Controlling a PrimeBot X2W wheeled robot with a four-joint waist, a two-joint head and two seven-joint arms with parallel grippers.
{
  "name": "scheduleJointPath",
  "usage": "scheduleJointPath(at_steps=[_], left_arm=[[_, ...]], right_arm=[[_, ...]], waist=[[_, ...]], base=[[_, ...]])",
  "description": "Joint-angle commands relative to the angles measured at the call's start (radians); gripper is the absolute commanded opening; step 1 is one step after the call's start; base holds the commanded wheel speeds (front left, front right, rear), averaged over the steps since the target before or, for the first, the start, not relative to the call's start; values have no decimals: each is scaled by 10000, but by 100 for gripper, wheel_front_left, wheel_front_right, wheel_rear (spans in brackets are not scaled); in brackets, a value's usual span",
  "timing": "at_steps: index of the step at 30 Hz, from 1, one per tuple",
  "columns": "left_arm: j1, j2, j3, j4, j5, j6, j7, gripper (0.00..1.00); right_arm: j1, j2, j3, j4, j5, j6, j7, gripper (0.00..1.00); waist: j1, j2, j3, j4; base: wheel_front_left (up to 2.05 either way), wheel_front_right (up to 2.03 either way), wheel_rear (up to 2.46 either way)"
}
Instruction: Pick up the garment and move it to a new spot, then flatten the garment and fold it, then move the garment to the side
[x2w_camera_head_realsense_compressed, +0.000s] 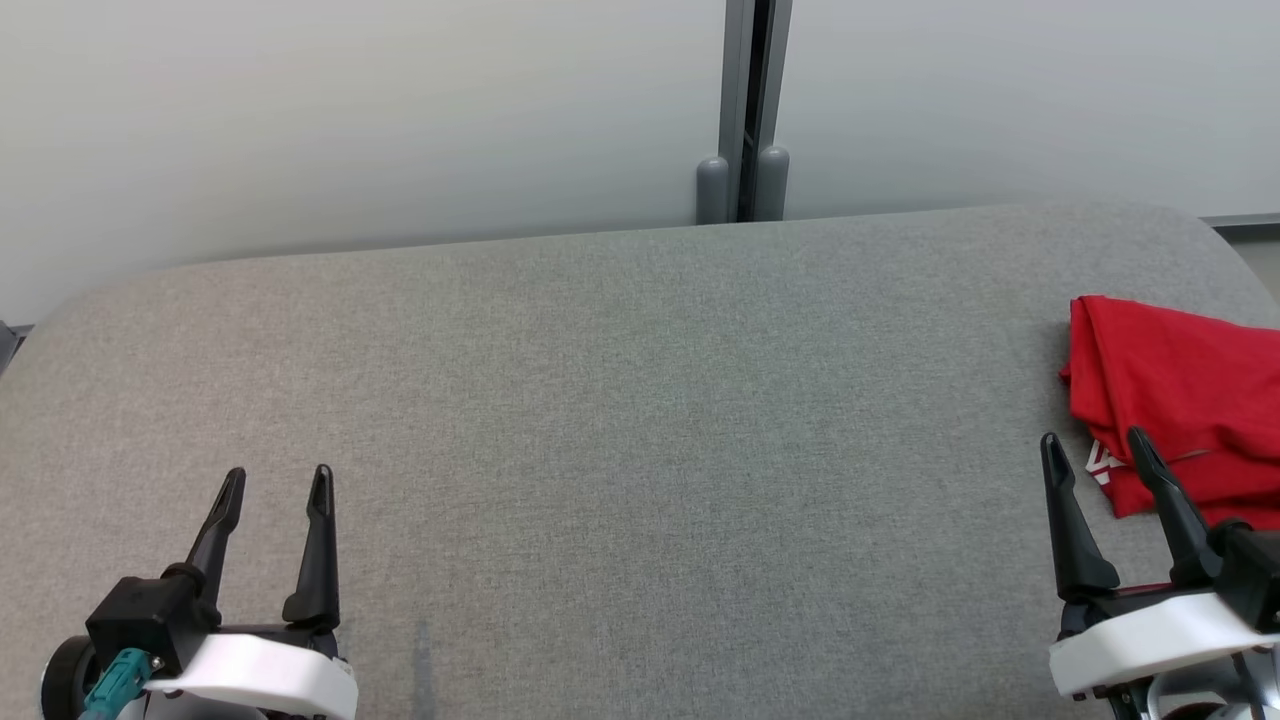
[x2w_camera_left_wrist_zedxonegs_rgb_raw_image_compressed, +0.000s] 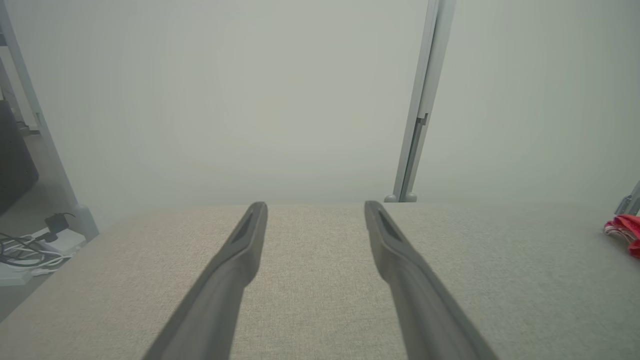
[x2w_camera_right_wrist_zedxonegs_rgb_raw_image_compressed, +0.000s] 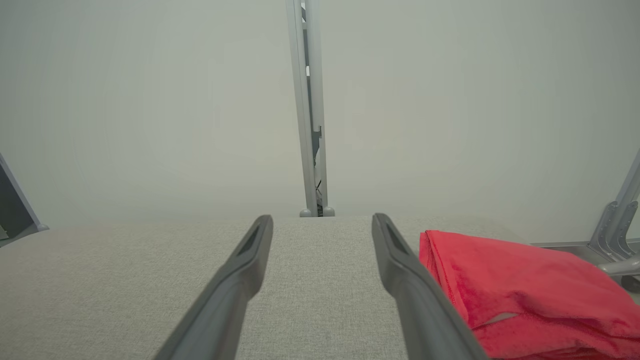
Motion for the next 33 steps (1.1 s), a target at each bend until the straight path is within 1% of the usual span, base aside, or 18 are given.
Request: scheduleJointPath(at_steps=[1,11,33], left_arm=[[119,74,55,41,-62,37,23,100],[210,142,5,91,-107,58,55,100],[-140,183,-18,258,-196,146,-155,100]], right_arm=[[175,-22,-41,-164,79,-3,111,100],[458,-22,-115,-461,182,-3,389,100],[319,-22,-133,-544,248,-3,325,100]], waist=[[0,0,-104,-19],[0,0,-214,-20],[0,0,137,-2]], base=[[0,0,0],[0,0,0],[0,0,0]])
